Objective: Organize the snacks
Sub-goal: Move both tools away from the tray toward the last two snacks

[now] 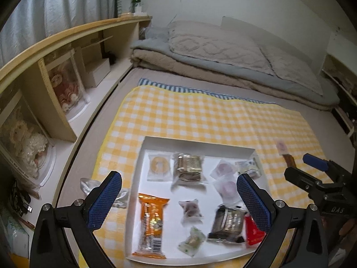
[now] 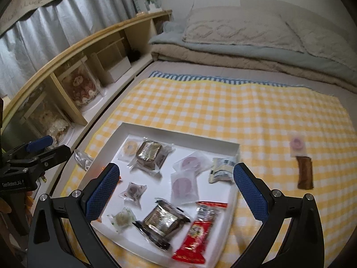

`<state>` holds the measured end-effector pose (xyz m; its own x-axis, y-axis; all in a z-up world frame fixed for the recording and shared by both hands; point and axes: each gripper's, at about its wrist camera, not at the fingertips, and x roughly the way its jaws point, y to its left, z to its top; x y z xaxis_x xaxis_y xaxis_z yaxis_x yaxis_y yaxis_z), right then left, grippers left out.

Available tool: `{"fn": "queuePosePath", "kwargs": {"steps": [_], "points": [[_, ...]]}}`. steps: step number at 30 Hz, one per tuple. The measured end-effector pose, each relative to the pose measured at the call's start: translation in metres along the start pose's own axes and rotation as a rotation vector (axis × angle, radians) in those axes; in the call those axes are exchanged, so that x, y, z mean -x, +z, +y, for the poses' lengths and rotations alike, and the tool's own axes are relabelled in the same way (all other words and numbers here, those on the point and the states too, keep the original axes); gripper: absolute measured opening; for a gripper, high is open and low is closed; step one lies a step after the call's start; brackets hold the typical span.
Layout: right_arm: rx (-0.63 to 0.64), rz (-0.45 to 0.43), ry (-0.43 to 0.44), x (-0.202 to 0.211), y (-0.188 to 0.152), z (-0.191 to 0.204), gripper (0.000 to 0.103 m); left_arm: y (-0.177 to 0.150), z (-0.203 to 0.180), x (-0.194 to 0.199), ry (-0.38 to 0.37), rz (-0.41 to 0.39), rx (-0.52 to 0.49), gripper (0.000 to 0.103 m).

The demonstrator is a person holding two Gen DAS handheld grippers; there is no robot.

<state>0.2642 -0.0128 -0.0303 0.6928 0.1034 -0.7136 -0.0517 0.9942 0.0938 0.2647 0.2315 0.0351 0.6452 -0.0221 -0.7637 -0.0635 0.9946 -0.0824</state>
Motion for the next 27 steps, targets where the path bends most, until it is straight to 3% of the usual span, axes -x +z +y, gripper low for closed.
{"fn": "queuePosePath", "kwargs": {"steps": [12, 27], "points": [[-0.026, -0.074, -0.044, 0.053, 0.006, -0.059, 0.103, 0.014, -0.061, 0.011, -0.071, -0.032, -0.045, 0.103], [-0.084, -0.124, -0.182, 0.093, 0.001, -0.156, 0.103, 0.033, -0.147, -0.042, -0.17, -0.019, -0.085, 0.103]]}}
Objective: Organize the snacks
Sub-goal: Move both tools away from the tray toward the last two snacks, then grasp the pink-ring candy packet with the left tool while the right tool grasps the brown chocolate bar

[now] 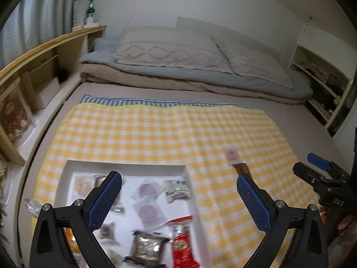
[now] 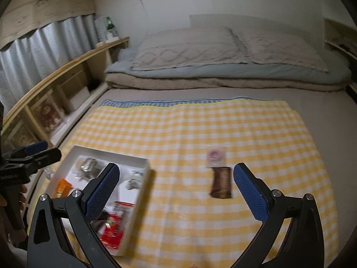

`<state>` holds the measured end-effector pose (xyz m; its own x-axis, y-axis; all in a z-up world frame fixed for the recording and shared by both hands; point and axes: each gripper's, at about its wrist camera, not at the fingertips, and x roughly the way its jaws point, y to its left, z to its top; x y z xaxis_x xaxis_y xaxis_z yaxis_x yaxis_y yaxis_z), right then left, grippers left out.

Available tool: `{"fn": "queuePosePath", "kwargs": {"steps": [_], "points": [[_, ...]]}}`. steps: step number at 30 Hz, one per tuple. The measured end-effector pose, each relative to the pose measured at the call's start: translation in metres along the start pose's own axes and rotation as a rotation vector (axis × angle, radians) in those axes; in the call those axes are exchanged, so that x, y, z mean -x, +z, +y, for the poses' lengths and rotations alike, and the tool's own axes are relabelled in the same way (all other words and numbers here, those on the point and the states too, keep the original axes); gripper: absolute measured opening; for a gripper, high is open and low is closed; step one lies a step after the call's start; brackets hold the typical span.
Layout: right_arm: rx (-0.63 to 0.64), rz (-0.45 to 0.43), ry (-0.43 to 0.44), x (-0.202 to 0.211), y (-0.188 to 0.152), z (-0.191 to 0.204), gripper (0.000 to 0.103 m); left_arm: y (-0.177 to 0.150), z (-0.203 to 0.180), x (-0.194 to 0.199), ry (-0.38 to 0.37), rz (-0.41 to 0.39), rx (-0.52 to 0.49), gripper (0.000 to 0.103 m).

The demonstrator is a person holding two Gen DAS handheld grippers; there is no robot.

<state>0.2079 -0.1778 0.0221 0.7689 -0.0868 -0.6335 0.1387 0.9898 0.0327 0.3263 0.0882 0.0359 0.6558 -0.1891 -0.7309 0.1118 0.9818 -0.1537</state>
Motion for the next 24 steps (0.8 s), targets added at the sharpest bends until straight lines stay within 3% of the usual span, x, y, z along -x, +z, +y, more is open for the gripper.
{"fn": "queuePosePath", "kwargs": {"steps": [10, 14, 24], "points": [[-0.024, 0.026, -0.095, -0.022, -0.009, -0.062, 0.103, 0.021, -0.058, -0.08, -0.085, 0.032, -0.037, 0.103], [-0.022, 0.051, -0.101, -0.046, -0.019, -0.076, 0.103, 0.031, -0.072, -0.122, -0.156, 0.08, 0.007, 0.103], [-0.021, 0.177, -0.084, -0.13, -0.046, -0.09, 0.103, 0.053, -0.084, -0.234, -0.199, 0.213, 0.111, 0.103]]}}
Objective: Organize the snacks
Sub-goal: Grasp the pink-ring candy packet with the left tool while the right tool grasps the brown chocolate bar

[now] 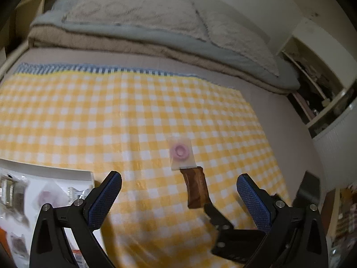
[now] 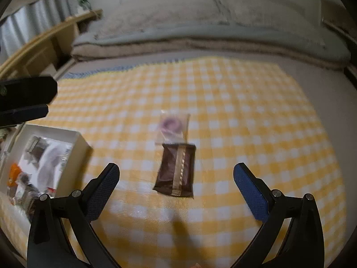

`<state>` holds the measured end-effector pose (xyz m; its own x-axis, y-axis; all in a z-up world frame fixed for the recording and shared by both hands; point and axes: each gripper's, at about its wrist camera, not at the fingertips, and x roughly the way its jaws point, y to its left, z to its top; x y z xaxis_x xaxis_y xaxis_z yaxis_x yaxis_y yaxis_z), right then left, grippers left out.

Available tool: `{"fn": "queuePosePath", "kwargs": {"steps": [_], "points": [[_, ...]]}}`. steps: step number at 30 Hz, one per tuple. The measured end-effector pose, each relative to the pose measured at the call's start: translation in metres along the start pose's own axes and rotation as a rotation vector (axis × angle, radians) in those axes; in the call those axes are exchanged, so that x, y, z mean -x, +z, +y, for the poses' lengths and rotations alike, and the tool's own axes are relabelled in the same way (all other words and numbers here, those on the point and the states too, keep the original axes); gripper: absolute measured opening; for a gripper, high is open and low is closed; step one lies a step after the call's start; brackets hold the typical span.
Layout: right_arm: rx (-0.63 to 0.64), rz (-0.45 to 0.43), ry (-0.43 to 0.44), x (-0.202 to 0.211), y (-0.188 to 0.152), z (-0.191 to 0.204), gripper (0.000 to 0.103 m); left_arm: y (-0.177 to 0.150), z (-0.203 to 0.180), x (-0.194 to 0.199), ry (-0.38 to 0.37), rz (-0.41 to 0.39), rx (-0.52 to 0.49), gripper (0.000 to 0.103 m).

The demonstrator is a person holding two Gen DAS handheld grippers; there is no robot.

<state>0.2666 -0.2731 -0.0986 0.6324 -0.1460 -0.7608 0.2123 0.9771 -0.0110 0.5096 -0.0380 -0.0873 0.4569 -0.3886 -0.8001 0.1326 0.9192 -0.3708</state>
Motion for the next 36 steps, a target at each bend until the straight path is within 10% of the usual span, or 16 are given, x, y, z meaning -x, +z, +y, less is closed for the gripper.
{"fn": "queuePosePath", "kwargs": {"steps": [16, 34, 36], "points": [[0.037, 0.104, 0.033, -0.063, -0.028, -0.009, 0.04, 0.038, -0.012, -0.139, 0.002, 0.154, 0.057, 0.102], [-0.026, 0.126, 0.0, -0.03, -0.053, -0.07, 0.038, 0.027, -0.049, -0.242, 0.153, 0.174, 0.048, 0.077], [-0.04, 0.126, -0.012, -0.027, -0.054, -0.077, 0.038, 0.025, -0.053, -0.243, 0.175, 0.153, 0.029, 0.061]]}}
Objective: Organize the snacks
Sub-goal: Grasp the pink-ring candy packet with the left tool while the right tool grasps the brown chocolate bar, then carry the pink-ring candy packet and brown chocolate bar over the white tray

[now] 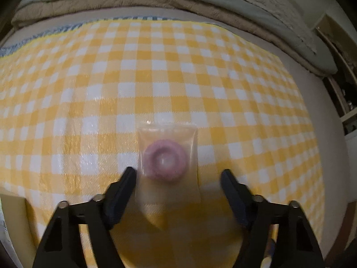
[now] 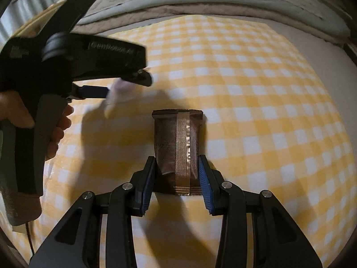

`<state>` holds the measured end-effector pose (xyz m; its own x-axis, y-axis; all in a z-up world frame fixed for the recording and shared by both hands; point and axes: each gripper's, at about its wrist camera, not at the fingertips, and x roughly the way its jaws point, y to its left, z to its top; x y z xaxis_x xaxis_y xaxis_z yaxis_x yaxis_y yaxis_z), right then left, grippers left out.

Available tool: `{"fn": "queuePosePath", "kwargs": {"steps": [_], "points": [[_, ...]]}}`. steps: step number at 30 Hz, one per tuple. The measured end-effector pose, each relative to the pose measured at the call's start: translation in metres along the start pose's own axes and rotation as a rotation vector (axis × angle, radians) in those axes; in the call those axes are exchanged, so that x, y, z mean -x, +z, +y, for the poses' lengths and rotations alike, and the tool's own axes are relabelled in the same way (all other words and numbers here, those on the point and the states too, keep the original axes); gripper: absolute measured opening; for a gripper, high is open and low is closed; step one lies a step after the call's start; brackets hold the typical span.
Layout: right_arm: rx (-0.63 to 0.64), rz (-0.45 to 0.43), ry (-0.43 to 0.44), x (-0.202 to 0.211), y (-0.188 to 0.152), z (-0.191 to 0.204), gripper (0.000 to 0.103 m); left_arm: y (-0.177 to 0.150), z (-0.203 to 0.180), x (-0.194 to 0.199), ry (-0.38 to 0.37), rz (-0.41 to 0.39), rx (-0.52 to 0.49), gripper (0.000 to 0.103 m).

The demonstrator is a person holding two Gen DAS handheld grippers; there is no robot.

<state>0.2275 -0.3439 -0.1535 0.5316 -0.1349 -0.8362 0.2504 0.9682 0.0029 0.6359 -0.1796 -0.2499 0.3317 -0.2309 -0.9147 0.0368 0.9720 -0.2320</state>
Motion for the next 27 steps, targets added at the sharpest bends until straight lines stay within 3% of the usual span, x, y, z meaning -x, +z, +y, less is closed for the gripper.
{"fn": "queuePosePath", "kwargs": {"steps": [2, 8, 27], "points": [[-0.019, -0.002, -0.014, 0.004, 0.0, -0.008, 0.038, -0.003, -0.002, -0.003, 0.031, -0.011, -0.017, 0.053], [-0.078, -0.02, -0.036, 0.013, 0.013, -0.022, 0.037, -0.01, -0.004, 0.01, 0.003, -0.032, -0.024, 0.049], [-0.093, -0.192, -0.028, 0.095, 0.05, 0.008, 0.037, -0.046, 0.008, 0.164, -0.12, -0.222, -0.076, 0.049]]}}
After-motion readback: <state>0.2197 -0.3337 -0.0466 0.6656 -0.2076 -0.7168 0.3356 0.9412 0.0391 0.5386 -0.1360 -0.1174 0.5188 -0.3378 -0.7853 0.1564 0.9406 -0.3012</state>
